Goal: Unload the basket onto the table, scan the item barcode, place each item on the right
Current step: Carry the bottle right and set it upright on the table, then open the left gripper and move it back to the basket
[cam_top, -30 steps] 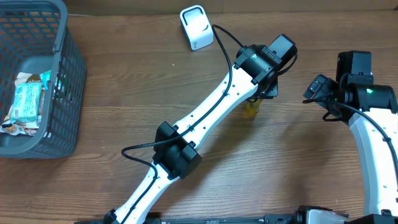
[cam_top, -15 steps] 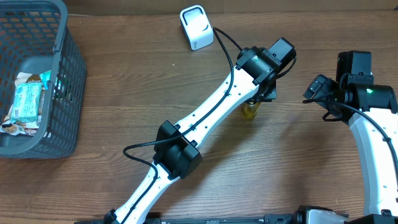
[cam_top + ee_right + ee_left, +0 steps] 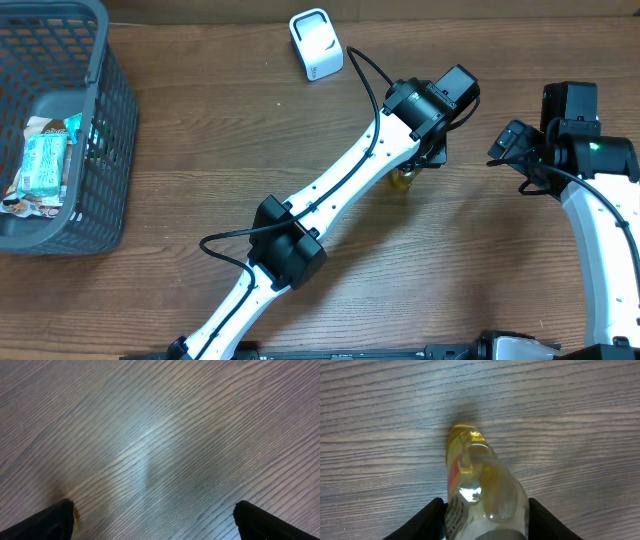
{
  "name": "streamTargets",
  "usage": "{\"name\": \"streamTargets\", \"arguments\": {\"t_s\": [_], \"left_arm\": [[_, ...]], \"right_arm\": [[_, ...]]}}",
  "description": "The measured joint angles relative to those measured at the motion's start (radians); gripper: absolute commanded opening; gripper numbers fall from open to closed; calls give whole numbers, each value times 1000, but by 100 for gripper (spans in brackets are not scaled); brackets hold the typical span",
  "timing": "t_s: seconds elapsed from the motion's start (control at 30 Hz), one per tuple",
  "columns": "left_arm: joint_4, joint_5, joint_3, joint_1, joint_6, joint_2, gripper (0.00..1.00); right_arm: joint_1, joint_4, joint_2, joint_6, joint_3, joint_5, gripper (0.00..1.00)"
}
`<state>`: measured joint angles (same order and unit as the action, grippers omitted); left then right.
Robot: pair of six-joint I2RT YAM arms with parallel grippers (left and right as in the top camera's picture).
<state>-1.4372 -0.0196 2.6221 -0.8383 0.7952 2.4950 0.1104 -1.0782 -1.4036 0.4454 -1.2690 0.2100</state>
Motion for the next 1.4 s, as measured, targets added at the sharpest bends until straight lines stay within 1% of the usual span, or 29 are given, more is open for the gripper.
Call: {"name": "streamTargets", "arguments": {"t_s": [0.03, 0.2, 0.23, 0.27, 0.43, 0.5, 0.57, 0.63, 0.7, 0.73, 0.8, 0.83, 0.87, 0.9, 0.93, 0.97, 1.0, 1.03, 1.1, 1.13, 1.4], "left_arm": [[0, 0, 0, 0, 0, 0, 49], [-2, -4, 0, 0, 0, 0, 52], [-3, -4, 0, 0, 0, 0, 54], [-2, -4, 0, 0, 0, 0, 59], [3, -4, -17, 0, 8, 0, 61], [8, -4, -33, 0, 11, 0, 59], [17, -4, -53, 0, 11, 0, 53], [27, -4, -73, 0, 13, 0, 51], [29, -4, -92, 0, 14, 0, 41], [29, -4, -95, 0, 15, 0, 39], [29, -4, -98, 0, 16, 0, 40], [29, -5, -98, 0, 16, 0, 43], [29, -4, -98, 0, 16, 0, 52], [29, -4, -98, 0, 18, 0, 67], [29, -4, -98, 0, 21, 0, 75], [29, -4, -98, 0, 18, 0, 80], [29, -4, -98, 0, 19, 0, 89], [31, -4, -98, 0, 15, 0, 93], [38, -4, -98, 0, 3, 0, 99], [47, -4, -98, 1, -7, 0, 100], [77, -3, -64, 30, -63, 0, 100]], "right_arm": [[0, 0, 0, 0, 0, 0, 100], [0, 0, 0, -1, 0, 0, 100], [0, 0, 0, 0, 0, 0, 100], [0, 0, 0, 0, 0, 0, 100], [0, 0, 0, 0, 0, 0, 100], [0, 0, 0, -1, 0, 0, 100], [0, 0, 0, 0, 0, 0, 100], [0, 0, 0, 0, 0, -1, 100], [0, 0, 0, -1, 0, 0, 100], [0, 0, 0, 0, 0, 0, 100], [0, 0, 0, 0, 0, 0, 100], [0, 0, 0, 0, 0, 0, 100], [0, 0, 0, 0, 0, -1, 100], [0, 0, 0, -1, 0, 0, 100], [0, 0, 0, -1, 0, 0, 100], [0, 0, 0, 0, 0, 0, 100], [0, 0, 0, 0, 0, 0, 100], [0, 0, 0, -1, 0, 0, 100], [0, 0, 0, 0, 0, 0, 100], [0, 0, 0, -1, 0, 0, 100], [0, 0, 0, 0, 0, 0, 100]]}}
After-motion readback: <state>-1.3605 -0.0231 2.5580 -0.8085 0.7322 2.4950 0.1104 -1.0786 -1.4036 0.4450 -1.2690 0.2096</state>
